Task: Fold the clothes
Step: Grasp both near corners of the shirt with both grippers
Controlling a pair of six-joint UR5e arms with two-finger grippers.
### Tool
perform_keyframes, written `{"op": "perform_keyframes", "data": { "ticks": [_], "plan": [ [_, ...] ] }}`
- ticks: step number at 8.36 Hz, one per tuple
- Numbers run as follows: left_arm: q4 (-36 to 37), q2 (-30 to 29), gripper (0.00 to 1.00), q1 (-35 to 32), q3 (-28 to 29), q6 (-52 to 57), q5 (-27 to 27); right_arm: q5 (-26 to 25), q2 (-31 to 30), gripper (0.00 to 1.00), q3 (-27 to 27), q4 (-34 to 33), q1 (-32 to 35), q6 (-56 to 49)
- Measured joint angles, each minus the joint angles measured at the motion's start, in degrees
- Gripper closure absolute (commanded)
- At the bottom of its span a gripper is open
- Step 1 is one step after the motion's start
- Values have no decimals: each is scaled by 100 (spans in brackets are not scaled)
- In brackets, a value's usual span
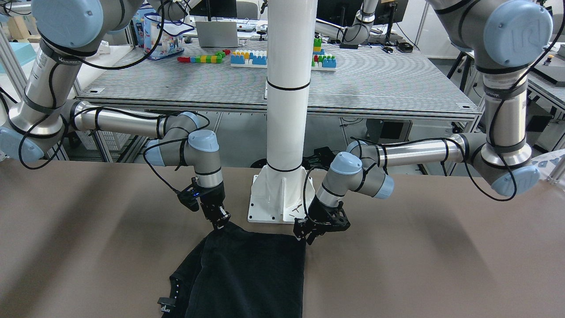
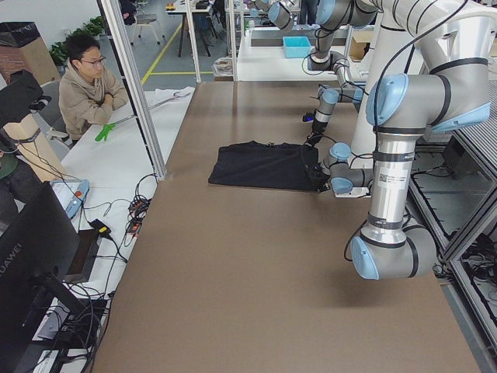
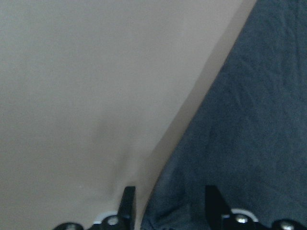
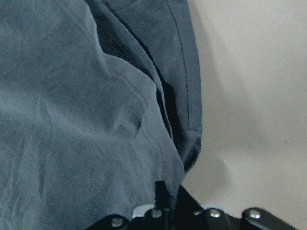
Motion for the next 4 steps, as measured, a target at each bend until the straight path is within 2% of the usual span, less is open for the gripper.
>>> {"op": "perform_keyframes", "data": {
  "ticks": [2, 4],
  "plan": [
    [-7, 12, 85, 100, 0, -69, 81, -1, 1, 100, -3, 0, -2, 0],
    [-17, 11, 100, 140, 4, -131, 104, -20, 1, 100, -3, 0, -3, 0]
  ]
}}
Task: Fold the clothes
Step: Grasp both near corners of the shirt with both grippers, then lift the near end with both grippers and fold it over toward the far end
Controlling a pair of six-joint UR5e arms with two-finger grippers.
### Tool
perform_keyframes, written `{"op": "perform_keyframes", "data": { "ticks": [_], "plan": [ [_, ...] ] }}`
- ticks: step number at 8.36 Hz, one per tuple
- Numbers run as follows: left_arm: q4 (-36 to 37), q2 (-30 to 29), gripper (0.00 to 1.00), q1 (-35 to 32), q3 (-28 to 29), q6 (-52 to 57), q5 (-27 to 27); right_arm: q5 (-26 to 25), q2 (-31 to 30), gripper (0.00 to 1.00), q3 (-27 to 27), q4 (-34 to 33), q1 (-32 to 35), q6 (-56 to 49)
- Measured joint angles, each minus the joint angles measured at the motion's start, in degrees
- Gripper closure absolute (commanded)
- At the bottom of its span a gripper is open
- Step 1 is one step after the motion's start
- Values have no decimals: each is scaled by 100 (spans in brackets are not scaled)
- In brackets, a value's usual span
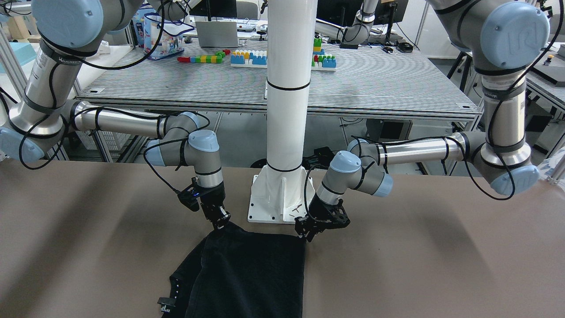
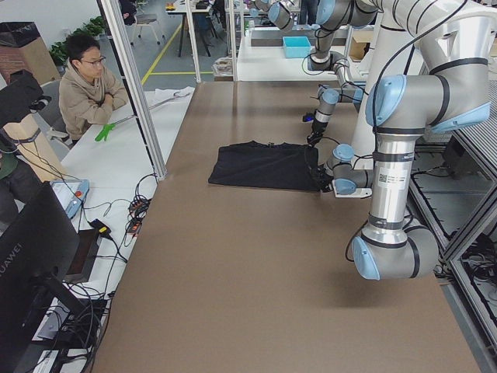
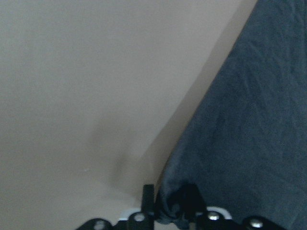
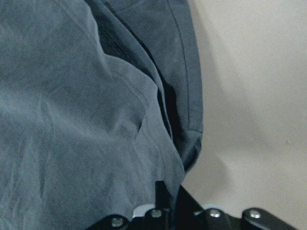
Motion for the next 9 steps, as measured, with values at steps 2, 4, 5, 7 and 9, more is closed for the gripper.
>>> {"op": "perform_keyframes", "data": {
  "ticks": [2, 4, 5, 7, 9],
  "plan": [
    [-3, 6, 100, 2, -4, -20, -1, -12, 0, 100, 6, 0, 0, 0],
    [27, 19, 100, -22, -203, -15, -58, -10, -1, 100, 59, -5, 8, -1],
    [51, 86, 100, -58, -438, -3, -137, 0, -10, 100, 187, -23, 27, -13],
    [294, -47, 100, -588, -812, 18, -616, 195, 58, 100, 499, -169, 357, -111],
    [892, -685, 100, -1741, -797, 62, -1560, 1321, 446, 100, 486, -280, 1533, -578]
  ]
}}
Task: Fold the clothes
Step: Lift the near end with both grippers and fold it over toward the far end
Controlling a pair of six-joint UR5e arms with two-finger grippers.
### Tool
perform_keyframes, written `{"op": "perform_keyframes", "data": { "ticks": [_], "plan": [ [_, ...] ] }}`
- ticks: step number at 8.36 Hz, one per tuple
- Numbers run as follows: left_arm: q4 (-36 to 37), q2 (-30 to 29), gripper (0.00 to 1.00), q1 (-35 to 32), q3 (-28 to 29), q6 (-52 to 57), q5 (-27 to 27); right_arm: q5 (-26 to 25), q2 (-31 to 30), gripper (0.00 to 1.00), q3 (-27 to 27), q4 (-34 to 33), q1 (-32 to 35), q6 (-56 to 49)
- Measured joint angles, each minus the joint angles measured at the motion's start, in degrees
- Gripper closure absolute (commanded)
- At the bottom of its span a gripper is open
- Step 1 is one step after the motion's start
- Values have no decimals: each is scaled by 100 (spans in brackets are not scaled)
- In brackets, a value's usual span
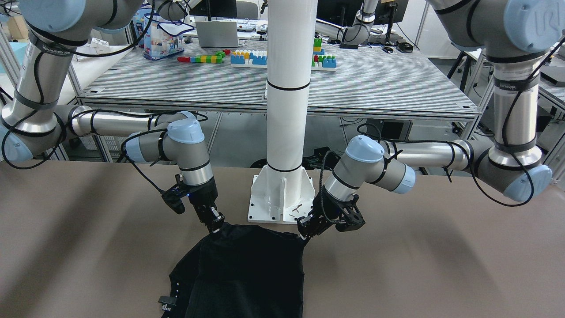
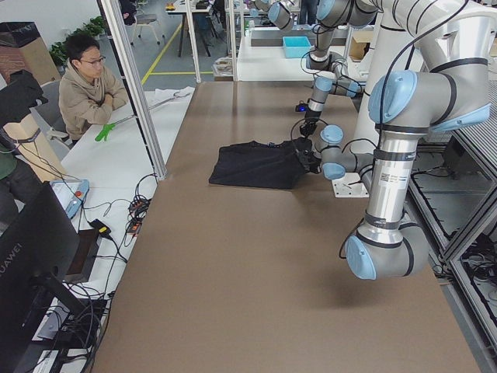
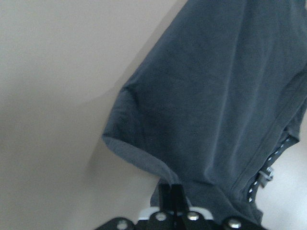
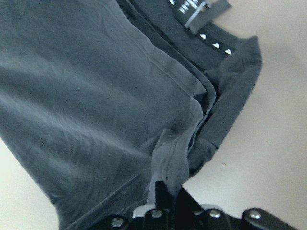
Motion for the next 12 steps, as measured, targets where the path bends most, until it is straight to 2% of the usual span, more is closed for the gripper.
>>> {"op": "perform_keyframes", "data": {
  "ticks": [1, 2, 3, 5, 6, 7, 9, 10, 12],
  "plan": [
    [237, -461, 100, -658, 292, 71, -525, 624, 334, 100, -199, -100, 680, -313],
    [345, -869, 100, -1134, 709, 144, -859, 1020, 647, 100, -474, -188, 1236, -658],
    [382, -1257, 100, -1515, 1228, 213, -1054, 1249, 935, 100, -823, -239, 1718, -1080],
    [314, -1964, 100, -1949, 2360, 300, -1140, 1400, 1299, 100, -1577, -235, 2243, -1824],
    [50, -2345, 87, -2077, 3117, 329, -1125, 1428, 1444, 70, -2068, -75, 2373, -2220],
    [-415, -2633, 1, -2192, 3903, 356, -1102, 1441, 1679, 6, -2741, 305, 2497, -2507],
    [-1377, -3099, 0, -2334, 5398, 632, -769, 1446, 2454, 6, -4533, 1379, 2776, -3037],
    [-1632, -3303, 0, -2354, 5941, 891, -505, 1456, 2792, 6, -5267, 1733, 2987, -3607],
    [-1783, -3449, 0, -2369, 6340, 1152, -243, 1487, 3044, 6, -5807, 1950, 3321, -4472]
  ]
}}
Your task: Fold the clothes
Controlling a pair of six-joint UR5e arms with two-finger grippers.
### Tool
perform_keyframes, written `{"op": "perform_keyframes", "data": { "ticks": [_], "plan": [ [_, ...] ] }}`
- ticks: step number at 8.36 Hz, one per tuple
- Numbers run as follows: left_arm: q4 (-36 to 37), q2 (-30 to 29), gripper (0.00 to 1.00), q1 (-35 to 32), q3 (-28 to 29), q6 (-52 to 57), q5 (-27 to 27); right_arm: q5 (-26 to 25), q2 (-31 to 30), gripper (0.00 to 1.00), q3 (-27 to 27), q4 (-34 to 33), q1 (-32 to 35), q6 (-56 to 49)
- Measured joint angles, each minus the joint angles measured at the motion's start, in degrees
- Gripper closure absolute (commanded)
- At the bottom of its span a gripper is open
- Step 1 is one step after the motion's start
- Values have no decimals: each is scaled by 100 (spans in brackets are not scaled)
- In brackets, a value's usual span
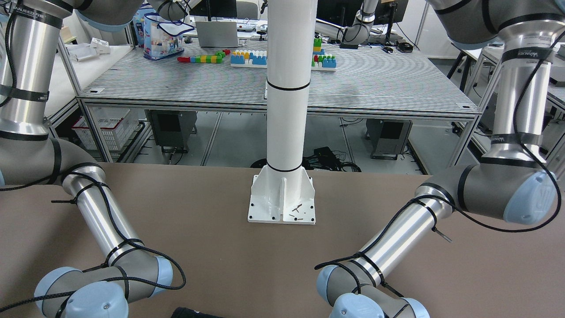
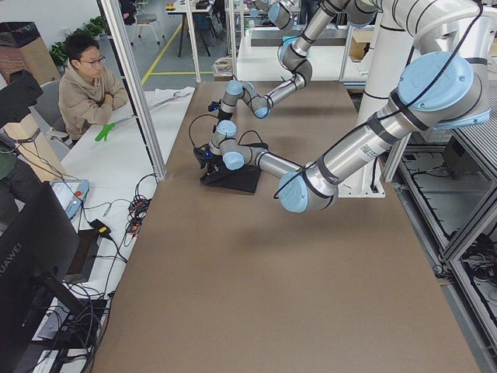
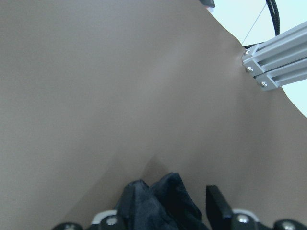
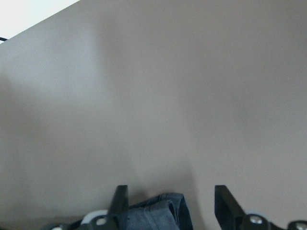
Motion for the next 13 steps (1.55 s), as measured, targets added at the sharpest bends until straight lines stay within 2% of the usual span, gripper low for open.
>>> {"op": "perform_keyframes", "data": {
  "ticks": [2, 4, 7, 10, 13],
  "plan": [
    [-14, -21, 0, -105, 55, 292, 38, 19, 17, 6, -90, 38, 119, -294],
    [36, 278, 0, -277, -318, 1337, -164, 17, -171, 6, -39, 89, 213, -1116],
    [99, 2194, 0, -862, -1769, 4781, -285, 12, -858, 6, 36, 119, 936, -4282],
    [105, 3542, 0, -2000, -2365, 7497, -326, -7, -1695, 6, 45, 254, 2007, -6890],
    [59, 4724, 0, -2950, -2943, 8838, -443, 19, -2446, 6, 159, 723, 2908, -8375]
  ]
}}
